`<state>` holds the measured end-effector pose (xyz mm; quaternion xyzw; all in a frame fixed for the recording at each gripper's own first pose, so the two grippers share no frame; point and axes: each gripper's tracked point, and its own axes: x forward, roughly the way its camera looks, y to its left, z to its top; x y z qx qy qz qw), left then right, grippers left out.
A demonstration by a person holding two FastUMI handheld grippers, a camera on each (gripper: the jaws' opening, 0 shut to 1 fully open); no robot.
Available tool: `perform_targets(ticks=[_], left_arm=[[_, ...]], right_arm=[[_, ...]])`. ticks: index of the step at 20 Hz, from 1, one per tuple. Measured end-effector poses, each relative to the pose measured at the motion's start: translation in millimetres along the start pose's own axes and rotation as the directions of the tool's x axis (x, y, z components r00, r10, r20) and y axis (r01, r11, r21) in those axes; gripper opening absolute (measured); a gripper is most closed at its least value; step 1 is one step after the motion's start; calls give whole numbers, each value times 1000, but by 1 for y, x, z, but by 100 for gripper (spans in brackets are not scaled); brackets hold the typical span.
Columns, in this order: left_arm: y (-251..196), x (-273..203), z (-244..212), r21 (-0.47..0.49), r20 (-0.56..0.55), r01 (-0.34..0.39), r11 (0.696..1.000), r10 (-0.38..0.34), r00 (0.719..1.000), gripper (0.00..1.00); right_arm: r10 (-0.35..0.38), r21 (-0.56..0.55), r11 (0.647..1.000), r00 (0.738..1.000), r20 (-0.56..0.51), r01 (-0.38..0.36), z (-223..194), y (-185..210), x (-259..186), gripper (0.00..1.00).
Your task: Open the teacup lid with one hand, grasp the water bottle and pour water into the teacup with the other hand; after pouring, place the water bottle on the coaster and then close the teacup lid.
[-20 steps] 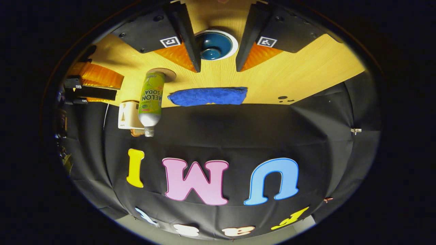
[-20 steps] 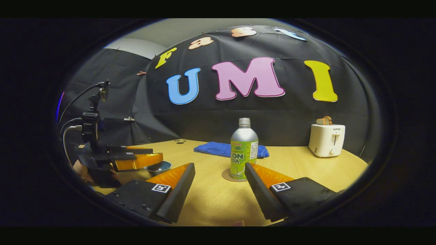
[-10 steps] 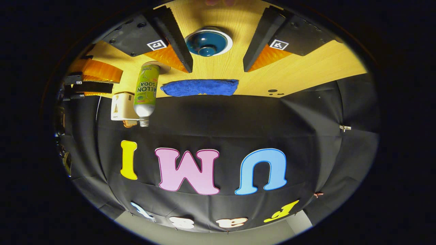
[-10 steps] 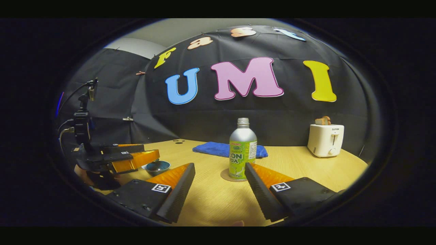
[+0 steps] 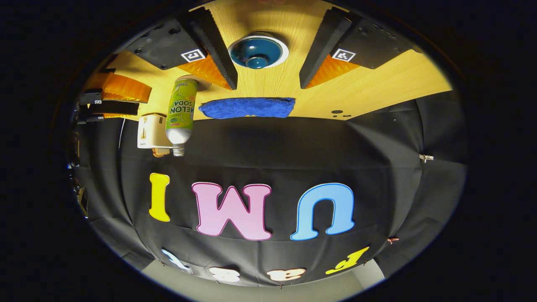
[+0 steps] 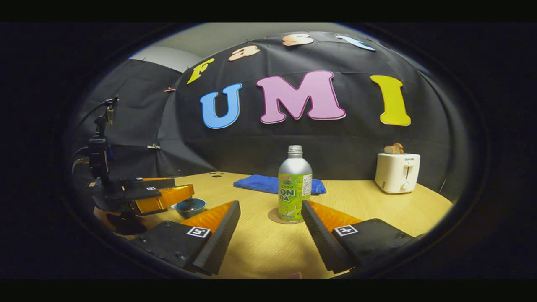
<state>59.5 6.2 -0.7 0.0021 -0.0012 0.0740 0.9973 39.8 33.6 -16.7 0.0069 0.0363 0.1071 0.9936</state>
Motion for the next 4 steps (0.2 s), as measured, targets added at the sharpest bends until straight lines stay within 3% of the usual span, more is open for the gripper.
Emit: perform_targets(ticks=[4], left_arm=[[0, 0, 0, 0, 0, 0, 1000, 0, 1000, 94]], right_arm=[[-6, 0, 1000, 1000, -1, 6, 0, -2, 0, 91]])
